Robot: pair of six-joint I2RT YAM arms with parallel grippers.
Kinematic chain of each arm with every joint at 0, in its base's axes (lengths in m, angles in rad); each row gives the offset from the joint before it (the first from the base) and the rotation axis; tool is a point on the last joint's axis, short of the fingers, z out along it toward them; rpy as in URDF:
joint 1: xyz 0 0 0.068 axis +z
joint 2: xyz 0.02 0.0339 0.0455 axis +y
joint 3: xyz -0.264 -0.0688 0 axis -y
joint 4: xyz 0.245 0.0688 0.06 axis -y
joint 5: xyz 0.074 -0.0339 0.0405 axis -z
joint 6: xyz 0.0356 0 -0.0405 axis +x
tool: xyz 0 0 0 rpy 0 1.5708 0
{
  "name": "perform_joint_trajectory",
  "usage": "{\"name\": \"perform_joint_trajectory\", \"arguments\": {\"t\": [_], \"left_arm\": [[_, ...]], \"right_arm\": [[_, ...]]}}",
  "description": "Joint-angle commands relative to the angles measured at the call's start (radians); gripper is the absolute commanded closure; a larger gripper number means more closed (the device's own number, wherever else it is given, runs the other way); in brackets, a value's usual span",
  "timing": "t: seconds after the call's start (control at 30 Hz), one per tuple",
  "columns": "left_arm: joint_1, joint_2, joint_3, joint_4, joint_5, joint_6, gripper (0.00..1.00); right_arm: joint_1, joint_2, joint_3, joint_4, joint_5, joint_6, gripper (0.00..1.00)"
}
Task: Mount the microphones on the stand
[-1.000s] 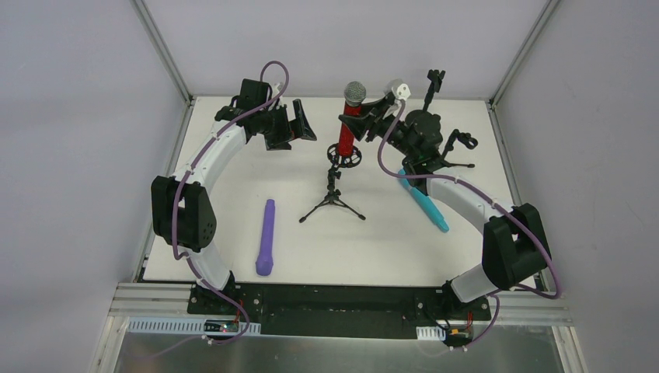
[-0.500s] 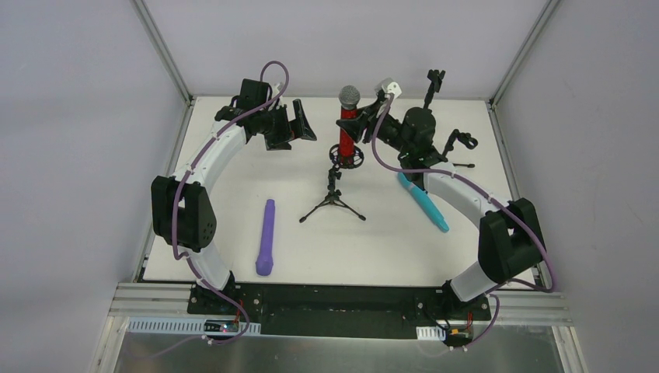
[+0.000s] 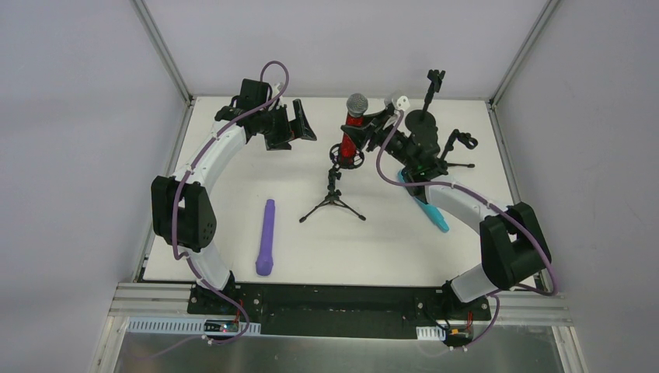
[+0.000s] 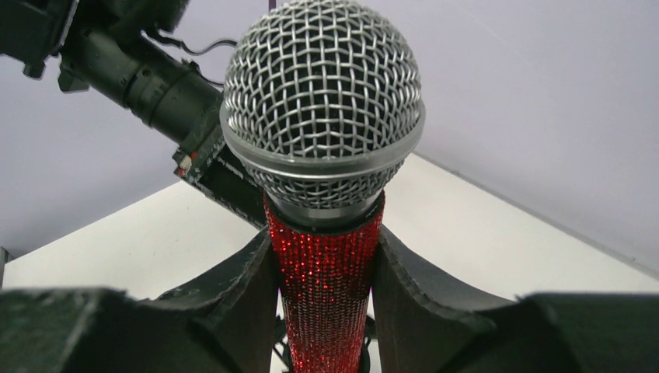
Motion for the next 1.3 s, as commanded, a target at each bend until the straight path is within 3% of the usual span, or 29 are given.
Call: {"name": "perform_joint_trajectory", "arguments": {"t": [0.0,0.93,1.0,1.27], "left_arm": [[0.011,-0.005,0.034,0.002,0.017,-0.006,0.01],[0.010,0.007,0.037,0.002,0.027,-0.010,0.01],[0.010,0.003,0.035,0.002,0.021,-0.007,0.01],[0.011,0.002,0.035,0.002,0.021,-0.006,0.01]], "right_arm": [[0.004,0.000,-0.064,0.019,-0.021,0.039,1.00],[0.005,0.024,-0.089,0.073,-0.039,0.043,0.99],[0.005,0.025,-0.086,0.078,-0.044,0.047,0.92],[0.005,0.010,-0.098,0.137,-0.043,0.067,0.43]]}}
